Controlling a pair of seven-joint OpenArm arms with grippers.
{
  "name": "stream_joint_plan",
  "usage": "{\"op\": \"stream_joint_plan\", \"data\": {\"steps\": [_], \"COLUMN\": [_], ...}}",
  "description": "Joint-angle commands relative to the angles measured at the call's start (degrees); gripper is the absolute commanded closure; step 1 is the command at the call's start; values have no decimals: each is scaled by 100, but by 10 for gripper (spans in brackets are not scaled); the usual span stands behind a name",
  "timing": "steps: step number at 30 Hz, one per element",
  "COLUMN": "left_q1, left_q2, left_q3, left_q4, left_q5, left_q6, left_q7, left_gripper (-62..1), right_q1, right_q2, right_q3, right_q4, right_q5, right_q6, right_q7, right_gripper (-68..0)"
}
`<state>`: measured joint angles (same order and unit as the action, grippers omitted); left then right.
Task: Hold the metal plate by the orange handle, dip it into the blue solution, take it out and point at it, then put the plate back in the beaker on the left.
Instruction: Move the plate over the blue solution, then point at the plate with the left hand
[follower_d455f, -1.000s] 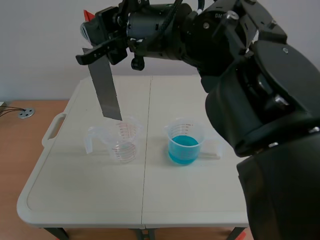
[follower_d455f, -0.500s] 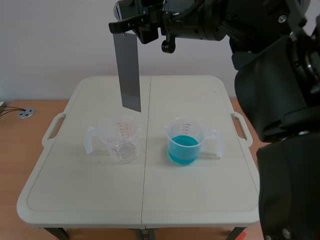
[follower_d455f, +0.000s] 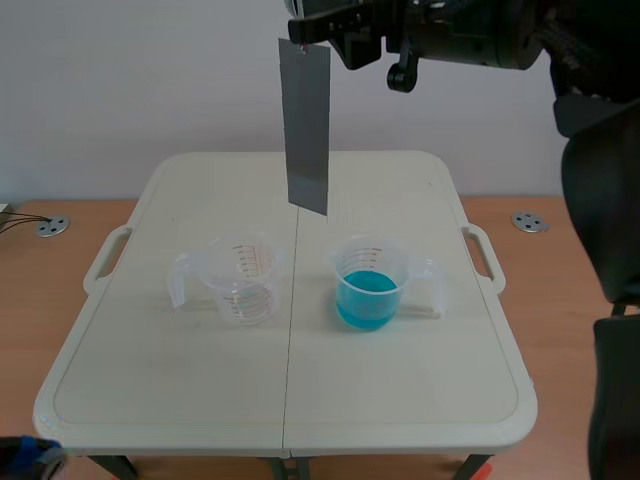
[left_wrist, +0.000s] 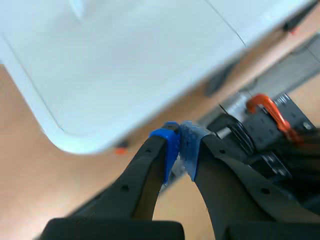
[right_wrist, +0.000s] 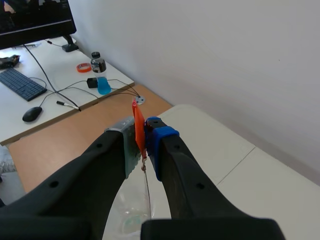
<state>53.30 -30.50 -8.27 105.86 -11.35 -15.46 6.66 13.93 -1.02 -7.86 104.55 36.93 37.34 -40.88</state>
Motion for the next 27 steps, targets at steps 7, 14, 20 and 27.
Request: {"op": "stream_joint_plan", "data": {"steps": [7,14,20,27], "left_q1": [-957,-1766,-2553,-3480], "left_q2": [-24,-415,-761,-796], "left_q3": [13,455,1141,2006], "left_q4": [28,26,-15,-70], "left_q5": [-20,-157,-173,-170], "left_q6": [-33,-66,-76,-79], "left_q7": [-66,-83,-81,-48], "left_gripper": [-21,-21,-21,-21], "right_q1": [-282,-511,-568,-568], "right_q2": [299,531,739,848], "right_q3": [380,719,986,1252], "right_q4": [389,455,459,463], "right_q5": [481,938,1294,1366], "right_q6": [7,48,90,192], "right_q7": [-50,-190,-256,-273], "right_gripper": [-15,-15,-15,-15]}}
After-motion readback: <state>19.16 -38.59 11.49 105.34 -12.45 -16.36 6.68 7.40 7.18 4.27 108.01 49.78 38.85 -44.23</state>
